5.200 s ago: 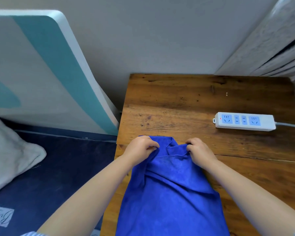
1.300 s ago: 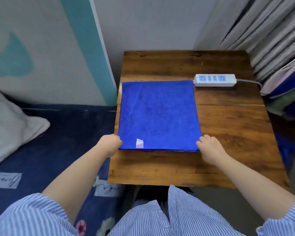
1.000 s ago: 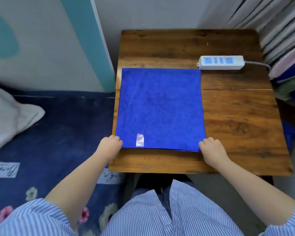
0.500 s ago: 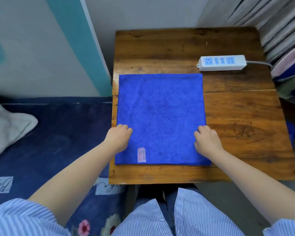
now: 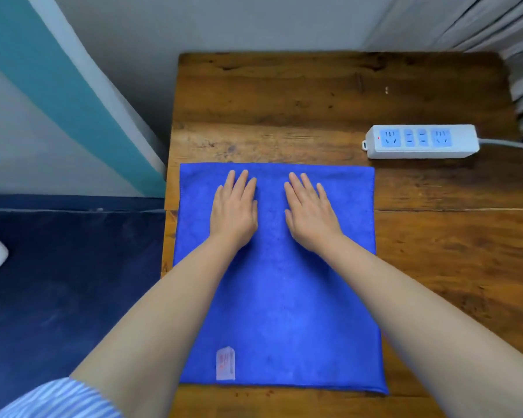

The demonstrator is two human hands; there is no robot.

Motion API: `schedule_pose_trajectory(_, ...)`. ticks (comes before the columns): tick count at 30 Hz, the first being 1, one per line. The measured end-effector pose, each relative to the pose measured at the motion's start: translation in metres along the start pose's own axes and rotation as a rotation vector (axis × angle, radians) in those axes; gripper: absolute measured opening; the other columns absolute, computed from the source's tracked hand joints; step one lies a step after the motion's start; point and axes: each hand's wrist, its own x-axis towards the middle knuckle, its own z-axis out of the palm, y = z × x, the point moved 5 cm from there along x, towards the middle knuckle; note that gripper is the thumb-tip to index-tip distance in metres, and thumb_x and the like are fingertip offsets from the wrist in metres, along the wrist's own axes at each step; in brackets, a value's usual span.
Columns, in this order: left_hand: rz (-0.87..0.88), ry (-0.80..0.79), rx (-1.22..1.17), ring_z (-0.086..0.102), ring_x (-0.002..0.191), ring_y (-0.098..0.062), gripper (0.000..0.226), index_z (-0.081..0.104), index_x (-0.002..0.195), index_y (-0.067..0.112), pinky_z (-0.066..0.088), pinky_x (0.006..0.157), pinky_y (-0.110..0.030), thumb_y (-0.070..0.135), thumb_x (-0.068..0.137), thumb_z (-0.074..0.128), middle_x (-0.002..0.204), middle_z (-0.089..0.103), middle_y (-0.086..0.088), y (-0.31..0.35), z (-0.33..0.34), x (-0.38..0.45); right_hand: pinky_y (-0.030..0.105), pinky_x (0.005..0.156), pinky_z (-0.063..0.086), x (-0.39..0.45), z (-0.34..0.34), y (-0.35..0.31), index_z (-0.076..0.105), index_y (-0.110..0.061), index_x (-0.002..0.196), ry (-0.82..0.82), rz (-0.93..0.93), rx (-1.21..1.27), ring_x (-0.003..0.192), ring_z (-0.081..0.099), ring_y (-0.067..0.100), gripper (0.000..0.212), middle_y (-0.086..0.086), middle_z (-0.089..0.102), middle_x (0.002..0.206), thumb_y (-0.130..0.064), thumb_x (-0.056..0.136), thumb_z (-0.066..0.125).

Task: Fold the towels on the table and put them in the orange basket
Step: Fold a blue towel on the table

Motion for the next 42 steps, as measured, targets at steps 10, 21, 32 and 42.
schedule_pose_trajectory(10,0.099,-0.068,0.111,0.002,0.145,-0.019,0.057,0.015,0.146,0.024,-0.004,0.115,-0.038,0.046,0.095,0.027,0.156,0.010,0.004,-0.040,0.007,0.040,0.032,0.113,-0.009,0.027,-0.001,0.066,0.007,-0.012,0.146,-0.010,0.011,0.052,0.144,-0.004,0.017,0.056,0.000,-0.001,0.156,-0.030,0.098,0.029)
schedule_pose_trajectory(21,0.088,0.001,0.221,0.043,0.123,-0.037,0.064,0.042,0.134,0.000,0.030,0.101,-0.045,0.031,0.083,0.019,0.135,0.046,-0.022,-0.087,-0.032,0.042,0.042,0.111,0.023,0.005,-0.030,0.123,0.039,0.004,0.133,0.137,0.173,0.128,0.134,0.032,0.032,0.044,0.021,0.035,0.144,-0.002,0.090,0.041)
schedule_pose_trajectory(32,-0.091,0.019,0.272,0.041,0.109,-0.037,0.024,0.060,0.106,-0.004,0.041,0.077,-0.041,0.004,0.088,0.047,0.109,0.049,-0.022,-0.087,-0.064,0.039,0.040,0.085,0.036,0.013,-0.068,0.108,0.061,0.005,0.098,0.122,0.313,-0.098,0.108,0.042,0.038,0.021,0.023,0.052,0.110,0.002,0.080,0.051)
schedule_pose_trajectory(42,-0.039,0.187,0.251,0.048,0.096,-0.035,0.018,0.065,0.097,0.000,0.038,0.064,-0.036,0.005,0.089,0.049,0.095,0.061,-0.019,-0.080,-0.080,-0.054,0.040,0.077,0.035,-0.084,-0.069,0.089,0.066,0.008,0.093,0.456,0.253,0.021,0.097,0.047,0.039,0.020,0.024,0.063,0.094,0.005,0.082,0.049)
